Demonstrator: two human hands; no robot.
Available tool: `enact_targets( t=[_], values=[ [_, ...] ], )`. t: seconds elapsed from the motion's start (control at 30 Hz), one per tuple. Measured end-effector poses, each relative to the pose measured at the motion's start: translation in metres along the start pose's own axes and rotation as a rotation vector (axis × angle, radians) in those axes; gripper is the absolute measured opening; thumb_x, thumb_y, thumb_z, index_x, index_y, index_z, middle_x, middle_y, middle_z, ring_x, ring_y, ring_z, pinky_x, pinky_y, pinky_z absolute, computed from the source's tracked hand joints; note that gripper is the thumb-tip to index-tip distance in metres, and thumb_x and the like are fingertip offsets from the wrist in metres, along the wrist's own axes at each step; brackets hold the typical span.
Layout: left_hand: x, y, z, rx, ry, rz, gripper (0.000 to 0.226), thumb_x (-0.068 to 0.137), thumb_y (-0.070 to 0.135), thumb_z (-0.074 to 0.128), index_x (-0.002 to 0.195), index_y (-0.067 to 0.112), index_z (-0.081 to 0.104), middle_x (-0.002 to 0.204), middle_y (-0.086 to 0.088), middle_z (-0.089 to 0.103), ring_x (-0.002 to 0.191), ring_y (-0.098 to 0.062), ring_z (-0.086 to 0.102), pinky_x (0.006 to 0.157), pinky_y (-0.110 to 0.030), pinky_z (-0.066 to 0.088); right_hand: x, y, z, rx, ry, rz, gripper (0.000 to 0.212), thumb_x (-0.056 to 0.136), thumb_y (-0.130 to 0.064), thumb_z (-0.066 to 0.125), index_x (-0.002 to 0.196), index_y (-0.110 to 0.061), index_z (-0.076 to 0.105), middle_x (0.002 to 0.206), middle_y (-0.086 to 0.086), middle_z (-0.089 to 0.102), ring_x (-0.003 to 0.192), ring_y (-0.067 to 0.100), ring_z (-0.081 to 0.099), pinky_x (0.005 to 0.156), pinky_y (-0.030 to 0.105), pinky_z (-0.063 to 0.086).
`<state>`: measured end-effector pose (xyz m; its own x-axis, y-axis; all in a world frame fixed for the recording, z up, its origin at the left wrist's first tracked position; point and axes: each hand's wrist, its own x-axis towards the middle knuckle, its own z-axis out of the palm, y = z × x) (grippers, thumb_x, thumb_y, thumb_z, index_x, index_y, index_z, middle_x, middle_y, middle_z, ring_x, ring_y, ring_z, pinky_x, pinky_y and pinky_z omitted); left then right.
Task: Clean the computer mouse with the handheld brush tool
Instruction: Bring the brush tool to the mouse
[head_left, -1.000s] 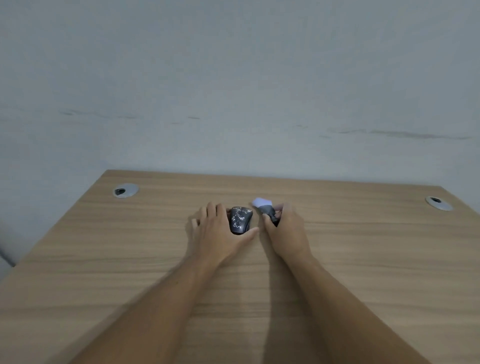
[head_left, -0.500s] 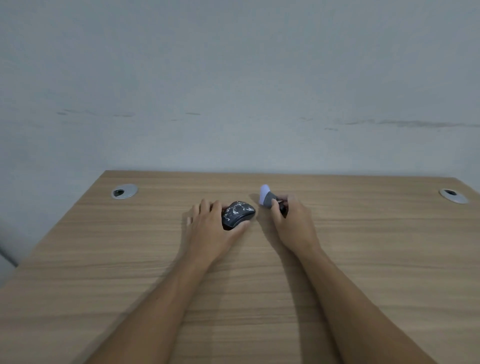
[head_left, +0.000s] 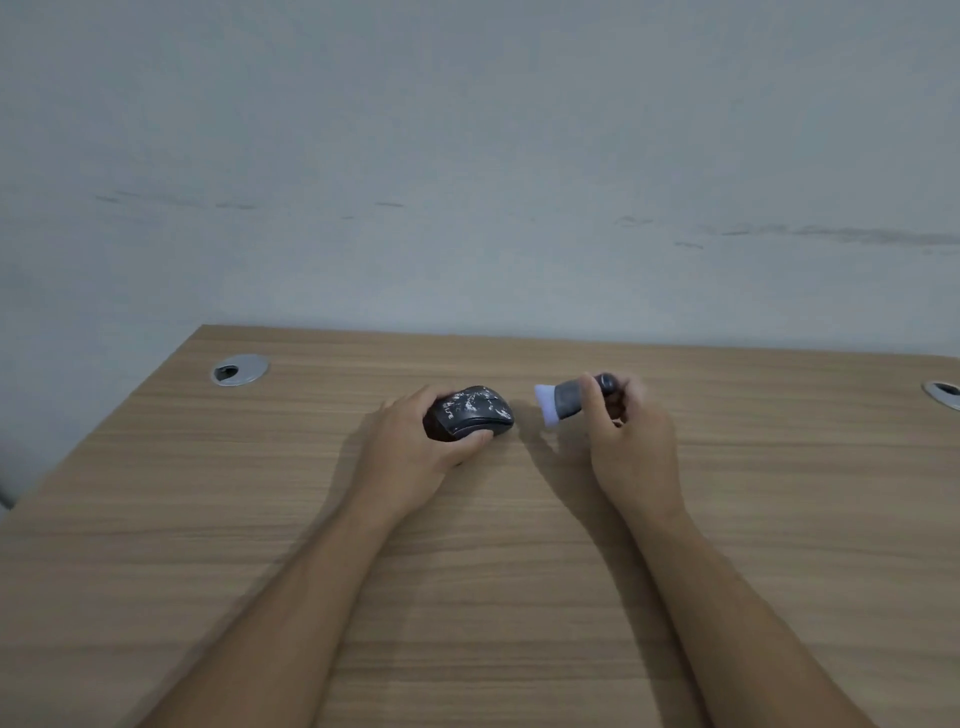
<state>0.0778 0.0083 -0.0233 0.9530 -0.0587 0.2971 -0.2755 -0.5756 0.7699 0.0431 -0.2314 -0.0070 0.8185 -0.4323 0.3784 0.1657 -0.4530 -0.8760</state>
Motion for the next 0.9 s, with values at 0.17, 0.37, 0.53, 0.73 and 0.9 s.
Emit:
enact_targets(
  t=[0.17, 0.37, 0.53, 0.73, 0.9],
  values=[
    [0.005, 0.003, 0.0, -0.104, -0.033, -0.012, 0.042, 0.079, 0.043, 0.097, 0.119, 0.039, 0.082, 0.101, 0.023, 0.084, 0.099, 0.002, 0.076, 0.084, -0.015, 0.054, -0.013, -0.015, 0.008, -0.027, -0.021, -0.181, 0.005, 0.108, -0.031, 0.066, 0.107, -0.028, 0.07, 0.091, -0.013, 0.075, 0.08, 0.006, 0.069, 0.07, 0.012, 0.046],
    [0.005, 0.007, -0.004, -0.145, -0.072, -0.007, 0.044, 0.082, 0.038, 0.097, 0.123, 0.036, 0.082, 0.103, 0.02, 0.085, 0.098, 0.0, 0.079, 0.09, -0.025, 0.061, -0.017, -0.014, 0.019, -0.084, -0.104, -0.228, 0.006, 0.107, -0.029, 0.067, 0.107, -0.024, 0.071, 0.085, -0.01, 0.07, 0.078, 0.008, 0.064, 0.069, 0.013, 0.045],
    [0.005, 0.007, -0.004, -0.166, -0.082, 0.005, 0.045, 0.08, 0.042, 0.097, 0.123, 0.038, 0.082, 0.105, 0.023, 0.085, 0.102, -0.002, 0.08, 0.097, -0.035, 0.062, -0.008, -0.007, 0.015, -0.126, -0.037, -0.165, 0.008, 0.108, -0.028, 0.065, 0.101, -0.03, 0.065, 0.079, -0.016, 0.068, 0.078, 0.003, 0.064, 0.066, 0.006, 0.041],
    [0.007, 0.007, -0.004, -0.148, -0.097, 0.021, 0.045, 0.08, 0.04, 0.098, 0.122, 0.037, 0.081, 0.099, 0.019, 0.085, 0.092, -0.001, 0.08, 0.082, -0.022, 0.057, -0.012, -0.014, 0.022, -0.086, -0.053, -0.25, 0.011, 0.111, -0.031, 0.061, 0.117, -0.024, 0.067, 0.097, -0.013, 0.072, 0.085, 0.005, 0.067, 0.074, 0.01, 0.045],
    [0.008, 0.003, -0.003, -0.173, -0.11, 0.011, 0.05, 0.076, 0.044, 0.099, 0.122, 0.039, 0.081, 0.102, 0.015, 0.086, 0.095, -0.005, 0.082, 0.09, -0.031, 0.064, -0.001, 0.0, 0.028, -0.149, -0.032, -0.185, 0.015, 0.111, -0.029, 0.061, 0.116, -0.018, 0.069, 0.095, -0.01, 0.07, 0.083, 0.015, 0.065, 0.074, 0.02, 0.04]
  ],
)
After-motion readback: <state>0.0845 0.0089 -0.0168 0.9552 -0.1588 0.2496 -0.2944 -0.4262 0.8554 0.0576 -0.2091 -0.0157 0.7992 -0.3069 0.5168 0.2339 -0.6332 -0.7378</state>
